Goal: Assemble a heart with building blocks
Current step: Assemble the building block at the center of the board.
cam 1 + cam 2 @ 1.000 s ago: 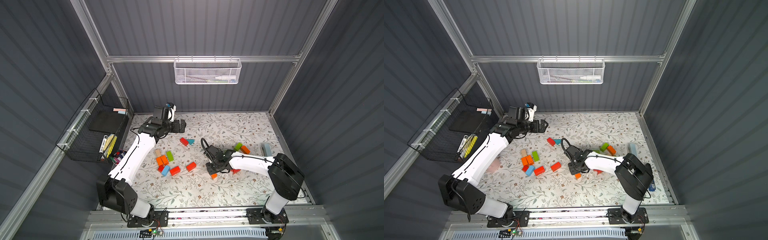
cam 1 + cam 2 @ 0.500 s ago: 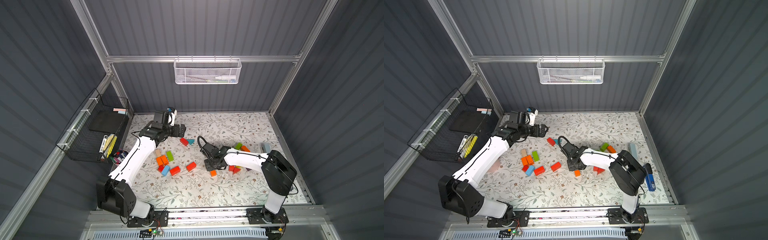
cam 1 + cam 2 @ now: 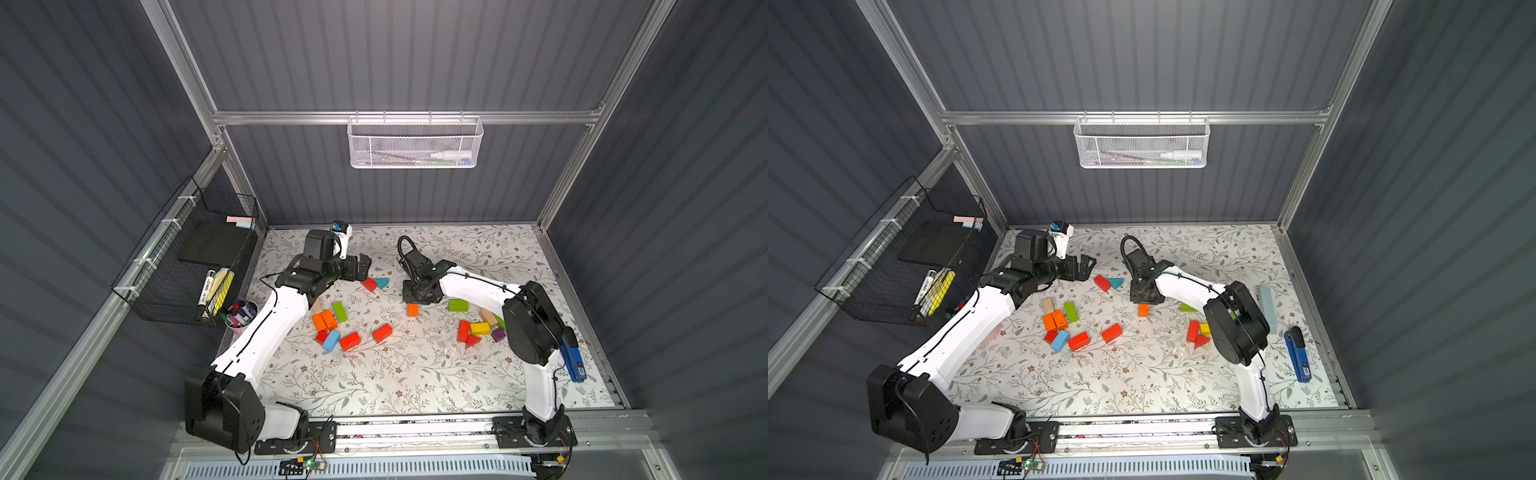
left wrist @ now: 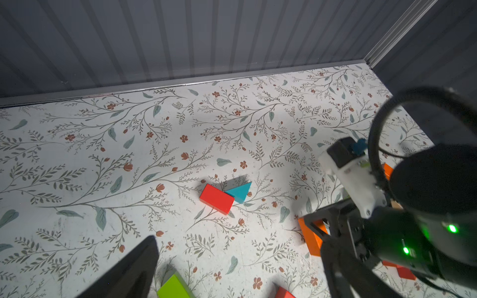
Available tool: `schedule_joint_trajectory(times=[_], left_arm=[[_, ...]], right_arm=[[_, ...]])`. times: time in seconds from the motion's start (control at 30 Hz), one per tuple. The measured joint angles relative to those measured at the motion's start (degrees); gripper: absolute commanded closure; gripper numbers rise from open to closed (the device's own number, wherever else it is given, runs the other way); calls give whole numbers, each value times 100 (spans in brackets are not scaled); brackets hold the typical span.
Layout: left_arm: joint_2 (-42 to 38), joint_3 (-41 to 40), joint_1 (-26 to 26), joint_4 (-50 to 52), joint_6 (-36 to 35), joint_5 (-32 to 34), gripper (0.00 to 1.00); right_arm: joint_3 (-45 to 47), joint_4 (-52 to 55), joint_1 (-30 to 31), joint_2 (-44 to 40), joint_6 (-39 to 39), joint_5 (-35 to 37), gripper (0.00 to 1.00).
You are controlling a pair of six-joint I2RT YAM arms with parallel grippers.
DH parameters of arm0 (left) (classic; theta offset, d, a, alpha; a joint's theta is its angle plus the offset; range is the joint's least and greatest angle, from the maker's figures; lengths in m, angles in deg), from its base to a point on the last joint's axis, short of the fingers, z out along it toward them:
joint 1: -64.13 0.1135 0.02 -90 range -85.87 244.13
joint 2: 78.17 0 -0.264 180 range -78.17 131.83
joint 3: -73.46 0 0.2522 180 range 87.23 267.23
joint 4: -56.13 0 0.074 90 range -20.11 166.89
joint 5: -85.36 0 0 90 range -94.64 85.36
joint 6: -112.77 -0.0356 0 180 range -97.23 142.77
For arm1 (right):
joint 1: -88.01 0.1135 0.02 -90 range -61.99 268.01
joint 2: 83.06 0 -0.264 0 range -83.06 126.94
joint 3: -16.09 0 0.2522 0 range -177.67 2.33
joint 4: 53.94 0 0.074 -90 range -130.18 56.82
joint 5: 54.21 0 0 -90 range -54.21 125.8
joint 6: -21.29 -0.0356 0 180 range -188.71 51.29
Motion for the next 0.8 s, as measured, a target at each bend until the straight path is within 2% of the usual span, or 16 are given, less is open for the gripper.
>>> schedule_joint_trajectory(times=[0.13,0.33,0.8], left_arm=[[-133,-136,0,-31,0,68,1],[-472,-175,0,-131,2,214,1],[-603,-254,26,-264,2,192,1]], right_arm=[[-994,208,-181,612,-295,-87,71],[-1526,243,-243,1154,-933,-330,73],[-1556,-352,-240,1381,-2354,-490,72]])
